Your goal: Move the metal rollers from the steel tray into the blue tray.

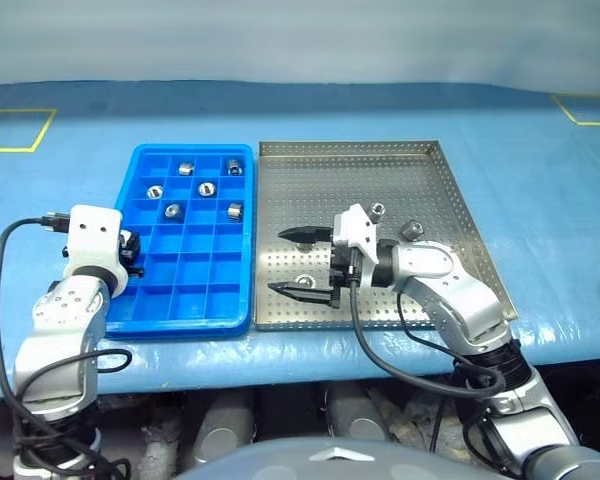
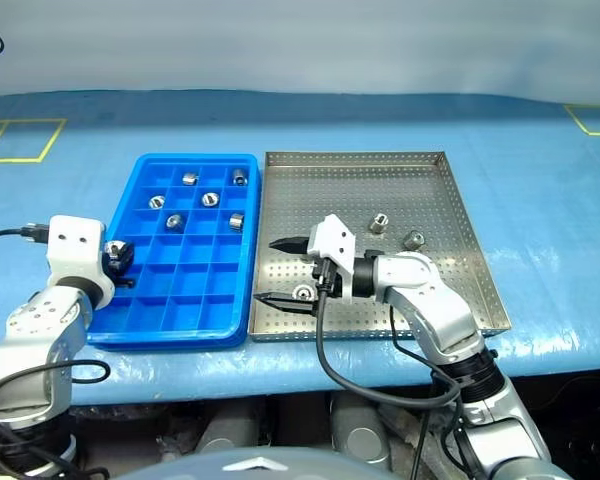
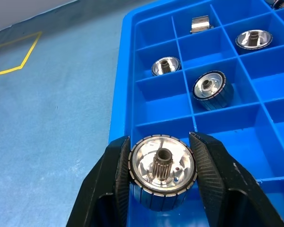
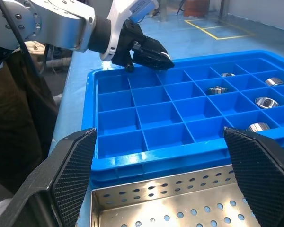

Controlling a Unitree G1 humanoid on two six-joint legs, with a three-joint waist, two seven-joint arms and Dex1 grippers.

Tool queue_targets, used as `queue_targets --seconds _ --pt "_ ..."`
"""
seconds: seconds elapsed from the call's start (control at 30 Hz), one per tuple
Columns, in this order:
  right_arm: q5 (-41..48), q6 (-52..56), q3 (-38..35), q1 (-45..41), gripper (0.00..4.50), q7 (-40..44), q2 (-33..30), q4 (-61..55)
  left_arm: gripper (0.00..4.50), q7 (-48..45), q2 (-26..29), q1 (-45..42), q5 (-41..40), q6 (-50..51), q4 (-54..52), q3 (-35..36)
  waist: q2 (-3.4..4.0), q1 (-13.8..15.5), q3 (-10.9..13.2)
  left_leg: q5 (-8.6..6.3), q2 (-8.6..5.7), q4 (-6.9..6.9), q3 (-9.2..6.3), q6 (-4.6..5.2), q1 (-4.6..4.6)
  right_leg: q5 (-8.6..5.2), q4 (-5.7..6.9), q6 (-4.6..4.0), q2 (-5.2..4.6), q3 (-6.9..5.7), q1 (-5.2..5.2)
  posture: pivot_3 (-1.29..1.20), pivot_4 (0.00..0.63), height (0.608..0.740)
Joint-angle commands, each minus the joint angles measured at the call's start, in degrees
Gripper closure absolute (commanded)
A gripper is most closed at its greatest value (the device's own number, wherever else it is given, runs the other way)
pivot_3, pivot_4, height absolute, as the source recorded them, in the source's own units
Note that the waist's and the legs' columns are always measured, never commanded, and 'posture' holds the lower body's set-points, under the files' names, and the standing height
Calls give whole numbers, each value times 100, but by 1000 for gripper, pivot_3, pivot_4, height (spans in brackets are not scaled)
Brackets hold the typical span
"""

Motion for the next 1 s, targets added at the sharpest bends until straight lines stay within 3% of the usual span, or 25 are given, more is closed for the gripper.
queue_targets --seconds 0.03,0.5,0.53,0.7,0.9,1.0 --pt "70 -45 -111 -52 0 -11 -45 -255 2848 170 -96 -96 126 -283 182 80 -3 1 -2 0 0 0 -1 -1 0 0 1 -1 0 -2 1 -20 150 740" --pt "28 -89 -96 -42 0 -114 -41 -264 2848 135 -351 -406 -20 -750 604 -46 -20 -4 -9 -2 2 0 -18 -9 -6 -2 0 -8 -13 -18 1 -38 150 740" --pt "26 -93 -99 -41 0 -126 -41 -267 2127 128 -347 -410 -28 -744 610 -37 -20 -6 -9 -2 3 0 -18 -9 -6 -2 0 -8 -12 -18 0 -41 150 740" --pt "27 -108 -134 -24 0 -181 -49 -285 722 275 -396 -469 -11 -686 577 62 -20 -8 -9 -2 3 0 -20 -10 -6 -3 0 -9 -12 -19 1 -45 150 740" --pt "5 -118 -201 -5 0 -257 -93 -321 722 109 -614 -712 -317 -1016 341 24 -20 0 -10 -2 3 1 -21 -10 -6 -3 0 -9 -12 -20 1 -50 150 740" --pt "-50 -80 -380 63 0 -413 -222 -429 722 -594 -830 -1015 -971 -1074 54 -551 -23 16 -11 -2 0 8 -26 -10 -11 -2 -1 -9 -12 -28 4 -98 150 740"
